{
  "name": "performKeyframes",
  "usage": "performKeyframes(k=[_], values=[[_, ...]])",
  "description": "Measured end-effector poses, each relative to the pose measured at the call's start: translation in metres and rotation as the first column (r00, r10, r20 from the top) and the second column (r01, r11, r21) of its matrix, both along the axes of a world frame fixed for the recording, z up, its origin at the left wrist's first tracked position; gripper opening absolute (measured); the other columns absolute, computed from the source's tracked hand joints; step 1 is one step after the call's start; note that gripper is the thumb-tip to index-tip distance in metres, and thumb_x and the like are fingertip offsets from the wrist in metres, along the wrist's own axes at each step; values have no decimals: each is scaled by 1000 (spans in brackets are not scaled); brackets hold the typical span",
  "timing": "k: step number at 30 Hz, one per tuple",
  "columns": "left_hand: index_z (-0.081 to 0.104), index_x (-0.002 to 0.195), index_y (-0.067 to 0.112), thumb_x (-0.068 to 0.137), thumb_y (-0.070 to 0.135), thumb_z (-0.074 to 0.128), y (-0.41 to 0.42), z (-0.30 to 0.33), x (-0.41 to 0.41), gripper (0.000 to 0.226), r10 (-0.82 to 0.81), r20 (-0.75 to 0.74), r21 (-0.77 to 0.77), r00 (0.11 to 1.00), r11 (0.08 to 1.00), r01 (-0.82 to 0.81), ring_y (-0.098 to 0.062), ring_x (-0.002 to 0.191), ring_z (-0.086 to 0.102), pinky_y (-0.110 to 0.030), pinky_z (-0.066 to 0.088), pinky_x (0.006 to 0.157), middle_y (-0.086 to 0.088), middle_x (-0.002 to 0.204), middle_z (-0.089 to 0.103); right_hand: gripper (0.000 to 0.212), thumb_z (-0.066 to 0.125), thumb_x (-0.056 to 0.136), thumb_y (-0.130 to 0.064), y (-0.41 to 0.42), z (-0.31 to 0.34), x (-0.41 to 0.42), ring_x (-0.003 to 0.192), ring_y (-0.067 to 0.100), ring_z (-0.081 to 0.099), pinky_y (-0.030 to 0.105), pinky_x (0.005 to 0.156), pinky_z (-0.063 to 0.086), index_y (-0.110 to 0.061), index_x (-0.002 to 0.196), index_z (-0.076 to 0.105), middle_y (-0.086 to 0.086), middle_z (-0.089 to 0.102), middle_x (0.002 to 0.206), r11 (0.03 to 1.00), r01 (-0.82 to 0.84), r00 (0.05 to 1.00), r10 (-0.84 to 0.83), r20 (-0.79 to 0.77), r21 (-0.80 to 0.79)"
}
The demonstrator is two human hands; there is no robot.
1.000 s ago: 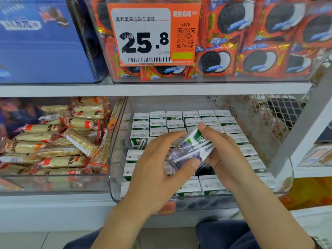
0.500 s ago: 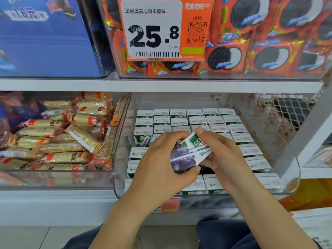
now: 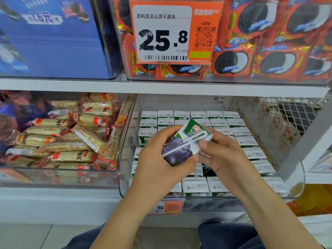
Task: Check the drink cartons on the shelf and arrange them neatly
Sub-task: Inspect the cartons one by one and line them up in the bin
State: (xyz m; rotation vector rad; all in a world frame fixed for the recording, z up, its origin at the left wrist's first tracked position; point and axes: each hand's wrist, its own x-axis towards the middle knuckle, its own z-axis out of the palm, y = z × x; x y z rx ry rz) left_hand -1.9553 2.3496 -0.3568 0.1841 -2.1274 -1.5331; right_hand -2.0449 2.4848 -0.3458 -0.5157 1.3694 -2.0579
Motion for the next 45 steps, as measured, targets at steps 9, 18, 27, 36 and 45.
performKeyframes(k=[9,18,27,36,45], values=[[65,108,39,61,31,82,-3,7,0,51,-106,-47,248,993,962,114,-4,99,67,-14,52,74,16,107,70,57,73,65,-14,-1,2,2,98,25,68,29,74,56,-11,121,62,13,69,111,1000,19,998,-19,-66,-10],[70,103,44,59,39,75,-5,8,2,45,-162,-37,364,986,917,164,-6,100,67,-15,52,74,7,113,69,50,73,66,-12,0,1,4,98,23,66,26,74,55,-19,115,64,11,70,109,996,80,986,-74,-148,37],[71,103,46,66,36,71,-2,9,-1,38,-269,-38,367,962,892,264,-4,103,65,-13,50,77,12,111,71,51,81,56,-18,-1,0,6,95,23,64,26,75,53,-20,104,62,8,69,101,995,100,977,-96,-188,11],[54,122,43,78,41,67,7,-8,-3,47,55,14,-284,998,957,-49,5,113,51,-5,37,90,24,118,55,56,85,55,-23,-8,-6,0,101,16,63,34,81,53,-23,102,55,-1,66,103,896,415,899,-378,-221,159],[60,118,39,83,27,74,3,-12,-3,39,155,-57,-145,986,976,-162,2,98,62,-12,48,83,19,107,67,47,81,63,-29,-3,-5,-4,98,16,65,32,83,55,-26,106,61,-7,70,100,938,323,918,-278,-284,127]])
